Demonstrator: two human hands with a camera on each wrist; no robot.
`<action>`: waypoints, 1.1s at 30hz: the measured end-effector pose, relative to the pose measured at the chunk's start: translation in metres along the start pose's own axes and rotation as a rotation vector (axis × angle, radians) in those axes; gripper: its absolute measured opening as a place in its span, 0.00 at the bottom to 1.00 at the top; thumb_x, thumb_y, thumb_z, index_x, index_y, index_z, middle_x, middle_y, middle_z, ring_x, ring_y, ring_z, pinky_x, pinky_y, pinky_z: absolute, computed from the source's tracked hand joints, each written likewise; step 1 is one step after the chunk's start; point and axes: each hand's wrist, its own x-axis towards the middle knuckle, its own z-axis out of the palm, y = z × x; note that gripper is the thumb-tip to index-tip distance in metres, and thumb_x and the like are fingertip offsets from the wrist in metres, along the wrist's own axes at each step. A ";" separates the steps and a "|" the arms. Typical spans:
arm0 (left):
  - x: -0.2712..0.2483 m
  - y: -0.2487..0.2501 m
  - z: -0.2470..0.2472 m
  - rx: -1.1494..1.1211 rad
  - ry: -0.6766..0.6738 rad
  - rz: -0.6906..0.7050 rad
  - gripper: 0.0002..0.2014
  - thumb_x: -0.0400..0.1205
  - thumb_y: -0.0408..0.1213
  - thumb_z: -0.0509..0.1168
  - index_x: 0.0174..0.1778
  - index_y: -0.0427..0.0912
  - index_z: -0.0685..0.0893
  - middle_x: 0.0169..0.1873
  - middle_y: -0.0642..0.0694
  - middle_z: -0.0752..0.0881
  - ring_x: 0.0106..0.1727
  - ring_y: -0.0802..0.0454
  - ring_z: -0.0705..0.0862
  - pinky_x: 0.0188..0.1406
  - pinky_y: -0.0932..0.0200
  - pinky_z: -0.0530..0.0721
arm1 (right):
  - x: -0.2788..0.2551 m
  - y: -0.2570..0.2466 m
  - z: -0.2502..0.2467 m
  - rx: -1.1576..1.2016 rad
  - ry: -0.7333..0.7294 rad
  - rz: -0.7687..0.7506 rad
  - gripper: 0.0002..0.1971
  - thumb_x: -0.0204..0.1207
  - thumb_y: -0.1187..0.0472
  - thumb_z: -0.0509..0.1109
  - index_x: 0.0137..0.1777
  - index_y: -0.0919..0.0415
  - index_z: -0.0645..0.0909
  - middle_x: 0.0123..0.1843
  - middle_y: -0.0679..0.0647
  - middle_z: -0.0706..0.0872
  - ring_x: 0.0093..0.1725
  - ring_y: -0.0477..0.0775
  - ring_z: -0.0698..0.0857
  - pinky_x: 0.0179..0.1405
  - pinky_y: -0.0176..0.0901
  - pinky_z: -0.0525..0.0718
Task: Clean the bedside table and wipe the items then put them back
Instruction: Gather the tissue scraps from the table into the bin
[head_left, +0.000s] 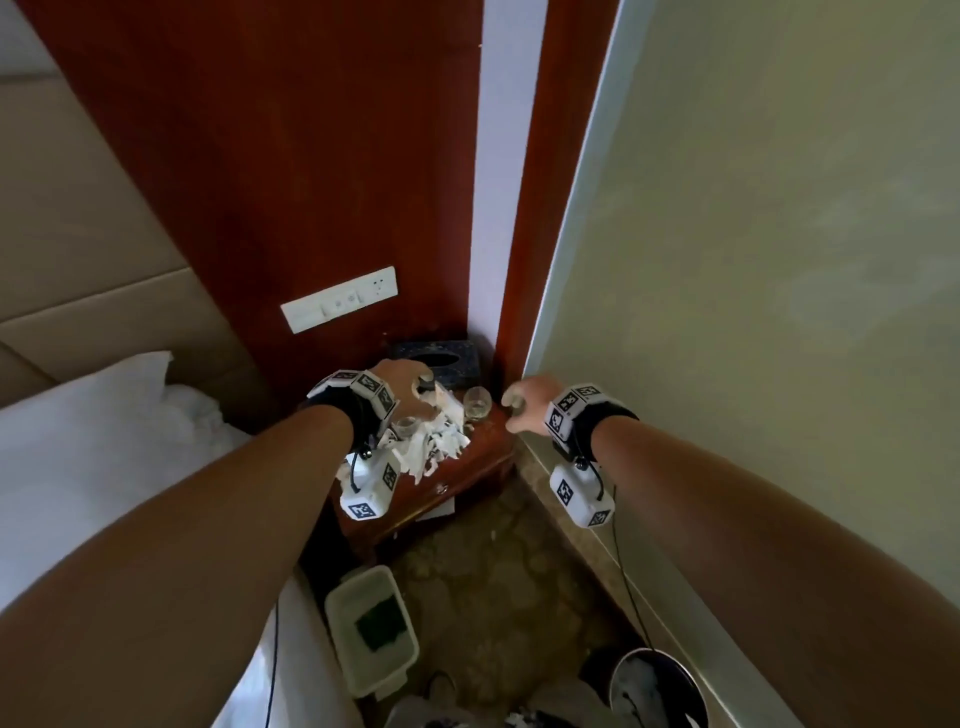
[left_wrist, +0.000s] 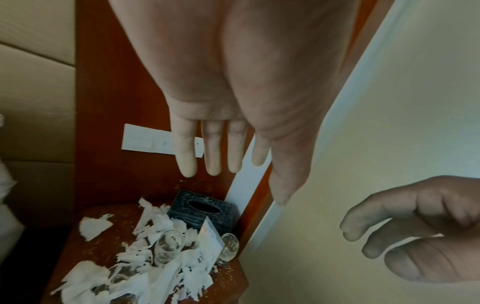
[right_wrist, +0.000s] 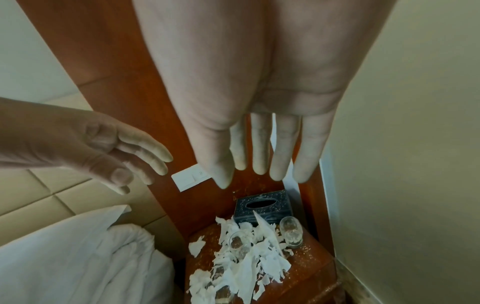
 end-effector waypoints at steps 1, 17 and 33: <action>0.003 -0.009 -0.001 -0.013 -0.004 -0.025 0.35 0.78 0.49 0.75 0.80 0.44 0.71 0.76 0.41 0.76 0.74 0.41 0.76 0.68 0.52 0.75 | 0.011 -0.005 0.002 -0.013 -0.017 -0.012 0.21 0.74 0.52 0.76 0.67 0.49 0.81 0.67 0.50 0.83 0.62 0.54 0.84 0.66 0.49 0.82; 0.091 -0.108 0.033 -0.208 -0.065 -0.458 0.34 0.78 0.49 0.75 0.79 0.46 0.72 0.73 0.42 0.78 0.72 0.42 0.78 0.69 0.52 0.78 | 0.212 -0.050 0.028 -0.208 -0.303 -0.275 0.25 0.78 0.53 0.71 0.75 0.53 0.75 0.72 0.54 0.80 0.63 0.56 0.84 0.56 0.42 0.80; 0.130 -0.205 0.144 -0.306 -0.140 -0.621 0.45 0.73 0.38 0.79 0.84 0.52 0.62 0.78 0.43 0.63 0.77 0.37 0.65 0.73 0.42 0.75 | 0.307 -0.084 0.145 -0.314 -0.430 -0.426 0.30 0.78 0.65 0.69 0.80 0.53 0.69 0.80 0.56 0.69 0.71 0.60 0.78 0.66 0.50 0.81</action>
